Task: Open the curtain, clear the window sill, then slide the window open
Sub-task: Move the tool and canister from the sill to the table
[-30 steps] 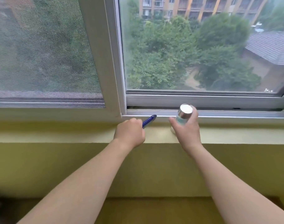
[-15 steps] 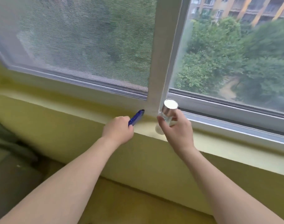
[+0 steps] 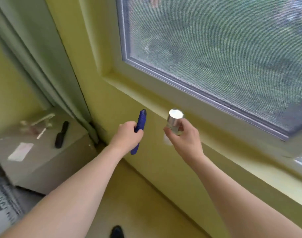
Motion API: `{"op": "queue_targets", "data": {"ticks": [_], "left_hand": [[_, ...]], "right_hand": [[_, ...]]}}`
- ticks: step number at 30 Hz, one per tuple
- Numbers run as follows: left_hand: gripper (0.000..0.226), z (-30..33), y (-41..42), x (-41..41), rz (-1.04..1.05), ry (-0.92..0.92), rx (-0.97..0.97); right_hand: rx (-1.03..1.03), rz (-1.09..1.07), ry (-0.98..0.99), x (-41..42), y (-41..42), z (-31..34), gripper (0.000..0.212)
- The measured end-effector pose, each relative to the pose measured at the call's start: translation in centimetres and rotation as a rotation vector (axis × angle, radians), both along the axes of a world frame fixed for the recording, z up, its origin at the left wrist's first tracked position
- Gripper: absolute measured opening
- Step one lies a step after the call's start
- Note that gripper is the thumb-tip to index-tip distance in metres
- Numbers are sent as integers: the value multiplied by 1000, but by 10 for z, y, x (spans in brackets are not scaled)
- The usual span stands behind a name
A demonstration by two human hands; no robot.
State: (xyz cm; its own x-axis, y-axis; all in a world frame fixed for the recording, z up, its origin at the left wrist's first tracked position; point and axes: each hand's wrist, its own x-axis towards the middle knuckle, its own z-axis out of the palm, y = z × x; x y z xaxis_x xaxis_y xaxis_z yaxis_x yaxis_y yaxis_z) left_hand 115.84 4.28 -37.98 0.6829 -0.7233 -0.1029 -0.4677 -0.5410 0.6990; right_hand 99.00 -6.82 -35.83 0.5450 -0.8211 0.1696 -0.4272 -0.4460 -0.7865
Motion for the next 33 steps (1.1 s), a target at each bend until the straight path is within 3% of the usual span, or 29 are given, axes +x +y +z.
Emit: {"op": "queue_targets", "data": {"ticks": [3, 10, 14, 26, 33], "left_hand": [[17, -11, 26, 57, 84, 41, -7], [18, -36, 63, 168, 309, 436, -157], [15, -46, 76, 208, 392, 564, -210], [34, -52, 160, 334, 692, 468, -232], [41, -95, 240, 433, 793, 434, -111]], "right_hand": [[62, 58, -9, 60, 19, -6, 23], [232, 190, -7, 181, 56, -25, 16], [294, 242, -2, 235, 54, -33, 16], [336, 490, 95, 423, 98, -50, 20], [338, 614, 157, 539, 167, -76, 36]]}}
